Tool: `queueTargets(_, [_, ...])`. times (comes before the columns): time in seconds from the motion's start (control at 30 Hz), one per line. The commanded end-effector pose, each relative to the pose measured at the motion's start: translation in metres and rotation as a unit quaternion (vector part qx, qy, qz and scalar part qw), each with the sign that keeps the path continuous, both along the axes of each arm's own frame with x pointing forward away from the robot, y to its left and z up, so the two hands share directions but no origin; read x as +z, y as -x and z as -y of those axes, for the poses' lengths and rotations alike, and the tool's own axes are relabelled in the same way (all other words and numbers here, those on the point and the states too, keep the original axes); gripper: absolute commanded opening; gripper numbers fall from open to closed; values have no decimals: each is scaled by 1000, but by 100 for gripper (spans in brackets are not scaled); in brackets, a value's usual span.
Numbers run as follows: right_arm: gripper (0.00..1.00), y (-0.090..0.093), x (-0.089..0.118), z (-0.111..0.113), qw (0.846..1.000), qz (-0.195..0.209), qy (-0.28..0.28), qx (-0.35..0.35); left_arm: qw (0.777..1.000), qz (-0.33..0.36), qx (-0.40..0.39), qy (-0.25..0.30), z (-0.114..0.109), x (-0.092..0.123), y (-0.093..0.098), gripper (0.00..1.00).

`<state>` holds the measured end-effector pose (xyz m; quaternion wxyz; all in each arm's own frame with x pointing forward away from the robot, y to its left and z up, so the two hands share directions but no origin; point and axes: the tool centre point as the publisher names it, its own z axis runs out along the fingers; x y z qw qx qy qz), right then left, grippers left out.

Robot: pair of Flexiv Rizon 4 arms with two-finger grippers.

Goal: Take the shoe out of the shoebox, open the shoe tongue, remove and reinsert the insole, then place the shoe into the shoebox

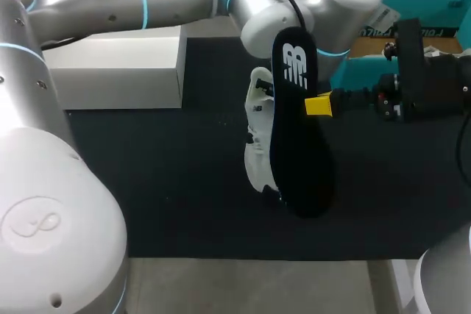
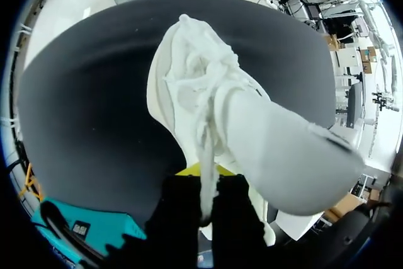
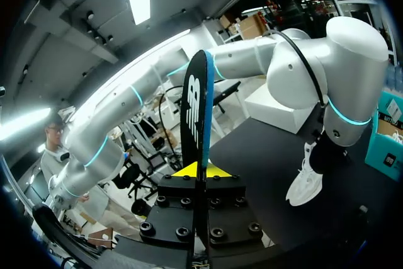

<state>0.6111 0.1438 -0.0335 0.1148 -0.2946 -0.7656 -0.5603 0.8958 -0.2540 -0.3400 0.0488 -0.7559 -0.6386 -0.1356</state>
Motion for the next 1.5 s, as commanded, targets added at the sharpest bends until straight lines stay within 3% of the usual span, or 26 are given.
queueTargets(0.03, [0, -3, -1, -4, 1000, -1, 1, 0, 1000, -14, 9, -8, 10, -9, -10, 0])
queueTargets(0.27, [0, -3, -1, -4, 1000, -1, 1, 0, 999, -27, 14, -12, 12, -21, -16, 0])
queueTargets(0.3, [0, -3, -1, -4, 1000, -1, 1, 0, 999, -28, 15, -12, 12, -22, -16, 40])
queueTargets(0.33, [0, -3, -1, -4, 1000, -1, 1, 0, 999, -31, 15, -12, 12, -22, -16, 100])
queueTargets(0.67, [0, -3, -1, -4, 1000, -1, 1, 0, 994, -70, 20, 75, 7, -3, -14, 100])
queueTargets(0.93, [0, -3, -1, -4, 1000, -1, 1, 0, 967, -111, 85, 213, 3, 32, -25, 100])
queueTargets(1.03, [0, -3, -1, -4, 1000, -1, 1, 0, 961, -111, 98, 232, 6, 42, -26, 100])
queueTargets(1.3, [0, -3, -1, -4, 1000, -1, 1, 0, 928, -136, 104, 332, 21, 79, -26, 100])
queueTargets(1.5, [0, -3, -1, -4, 1000, -1, 1, 0, 876, -166, 90, 444, 26, 112, -27, 100])
